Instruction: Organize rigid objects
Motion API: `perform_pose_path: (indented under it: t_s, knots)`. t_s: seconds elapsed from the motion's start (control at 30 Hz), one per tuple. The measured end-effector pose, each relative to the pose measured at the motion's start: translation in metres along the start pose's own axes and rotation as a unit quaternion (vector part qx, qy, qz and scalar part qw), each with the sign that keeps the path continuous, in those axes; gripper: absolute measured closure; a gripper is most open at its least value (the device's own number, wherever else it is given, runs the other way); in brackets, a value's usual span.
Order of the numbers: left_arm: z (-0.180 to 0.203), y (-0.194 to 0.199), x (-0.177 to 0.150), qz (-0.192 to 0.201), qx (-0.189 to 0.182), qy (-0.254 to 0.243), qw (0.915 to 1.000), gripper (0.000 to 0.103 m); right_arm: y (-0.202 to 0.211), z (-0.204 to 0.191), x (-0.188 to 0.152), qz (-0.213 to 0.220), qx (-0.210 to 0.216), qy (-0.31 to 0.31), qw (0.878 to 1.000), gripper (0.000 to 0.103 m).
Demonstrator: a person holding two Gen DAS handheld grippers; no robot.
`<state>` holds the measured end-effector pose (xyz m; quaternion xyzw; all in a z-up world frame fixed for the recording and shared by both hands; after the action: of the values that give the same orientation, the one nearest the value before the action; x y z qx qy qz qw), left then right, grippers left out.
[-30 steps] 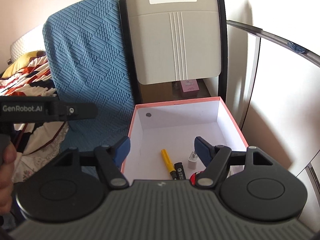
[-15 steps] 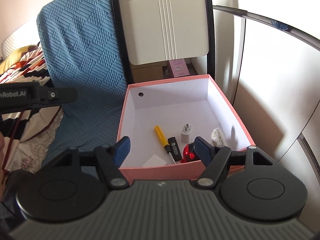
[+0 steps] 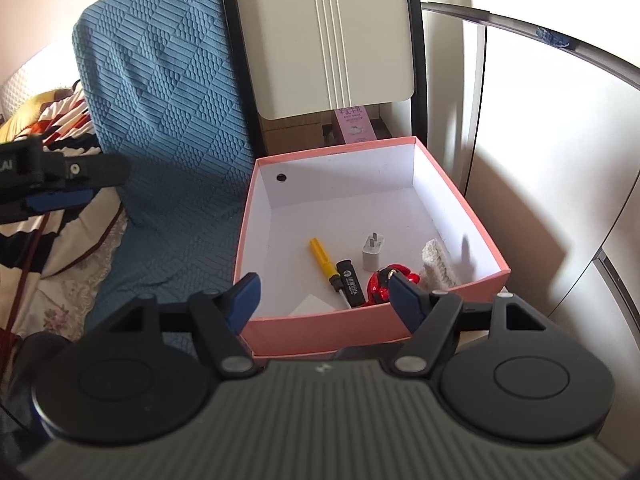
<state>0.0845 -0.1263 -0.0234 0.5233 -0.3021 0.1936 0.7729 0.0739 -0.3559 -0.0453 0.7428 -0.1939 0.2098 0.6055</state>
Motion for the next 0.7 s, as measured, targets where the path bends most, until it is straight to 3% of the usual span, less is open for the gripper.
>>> perform_pose_path:
  t_s: [0.07, 0.13, 0.17, 0.27, 0.7]
  knots:
    - [0.0001, -0.0002, -0.0011, -0.001, 0.006, -0.008, 0.9999, 0.010, 0.0013, -0.0004, 0.0012, 0.004, 0.010, -0.002, 1.000, 0.029]
    - [0.0026, -0.0005, -0.0019, -0.002, 0.011, -0.020, 0.9997, 0.006, 0.0024, -0.0009, 0.0026, 0.006, 0.011, -0.002, 1.000, 0.004]
    - [0.0039, -0.0005, -0.0022, -0.002, 0.014, -0.025, 0.9996, 0.005, 0.0043, -0.0010, 0.0034, 0.014, 0.006, -0.001, 1.000, 0.000]
    - [0.0061, -0.0009, -0.0025, -0.001, 0.015, -0.026, 0.9995, 0.004, 0.0093, 0.0010, 0.0061, 0.030, -0.006, 0.000, 1.000, 0.000]
    - [0.0078, -0.0063, -0.0064, -0.002, 0.024, -0.025, 0.9994, 0.003, 0.0091, 0.0009, 0.0034, 0.018, -0.011, 0.004, 1.000, 0.000]
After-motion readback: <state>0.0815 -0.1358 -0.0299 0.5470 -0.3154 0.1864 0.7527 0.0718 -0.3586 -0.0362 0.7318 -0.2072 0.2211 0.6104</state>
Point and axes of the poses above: each gripper's, at about its wrist camera, not at the fingertips, and y roughly against the way its jaws point, z to its right, x to its top, the point moved 7 cm from there along -y, roughly the way its jaws point, and after that the axes turned 14 degrees about -z, right-handed, at the moved point
